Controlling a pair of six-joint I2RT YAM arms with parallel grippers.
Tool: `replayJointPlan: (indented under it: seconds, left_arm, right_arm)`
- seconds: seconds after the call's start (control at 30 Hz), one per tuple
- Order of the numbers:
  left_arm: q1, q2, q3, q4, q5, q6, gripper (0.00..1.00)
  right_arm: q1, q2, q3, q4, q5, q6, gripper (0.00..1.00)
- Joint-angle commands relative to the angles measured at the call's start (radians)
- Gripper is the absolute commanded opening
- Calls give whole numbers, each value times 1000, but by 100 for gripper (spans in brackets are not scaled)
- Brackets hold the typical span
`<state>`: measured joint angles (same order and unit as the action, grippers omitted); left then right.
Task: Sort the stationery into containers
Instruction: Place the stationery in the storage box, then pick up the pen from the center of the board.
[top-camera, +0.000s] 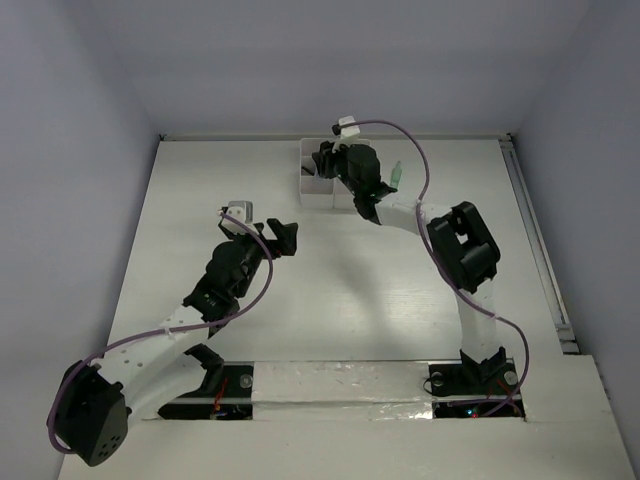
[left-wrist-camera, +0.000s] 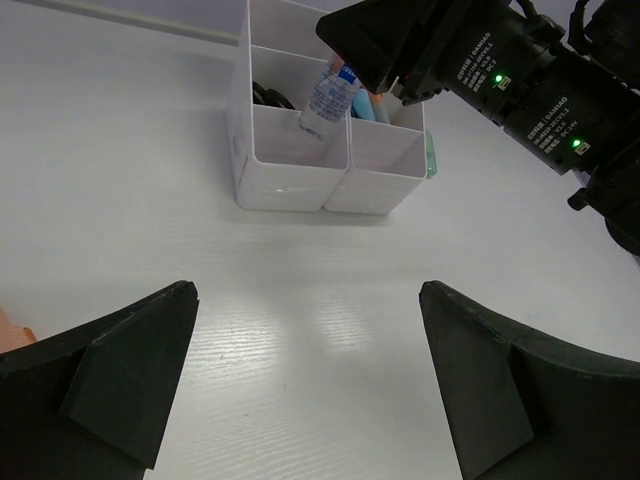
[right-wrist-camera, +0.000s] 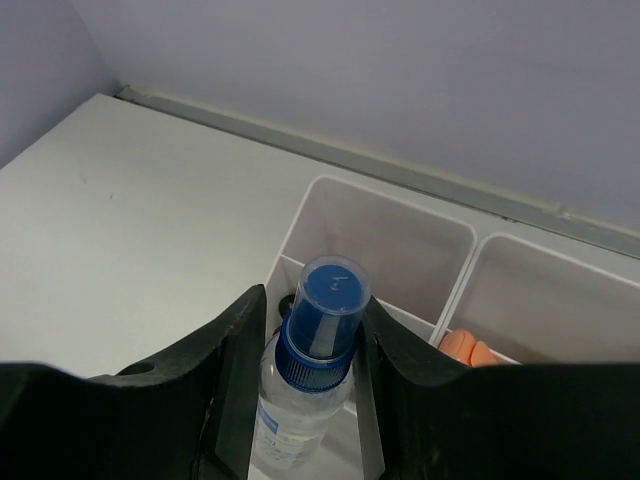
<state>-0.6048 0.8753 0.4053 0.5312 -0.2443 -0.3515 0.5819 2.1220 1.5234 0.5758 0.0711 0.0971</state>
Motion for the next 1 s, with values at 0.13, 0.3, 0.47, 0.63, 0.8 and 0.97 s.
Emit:
replayJointPlan:
  seconds: [0.13, 0.3, 0.47, 0.63, 0.8, 0.97]
  left_arm:
    - [-1, 4, -2, 62, -4, 13, 92]
    - [-1, 8, -3, 67, -1, 13, 92]
    - [-1, 8, -3, 64, 0, 13, 92]
    - [-1, -9, -10, 52, 0, 13, 92]
    - [-1, -33, -22, 41, -4, 13, 92]
    - [-1, -32, -22, 46, 11, 8, 92]
  right_arm:
    - [6, 32, 17, 140, 42, -62, 0]
    - [6, 30, -5, 157, 27, -65, 32]
    - [6, 9, 15, 98, 19, -48, 69]
    - [6, -51, 41, 13, 53, -31, 80]
    - [-36, -195, -92, -1, 145, 30, 64]
    - [-166, -319, -213, -144, 203, 144, 41]
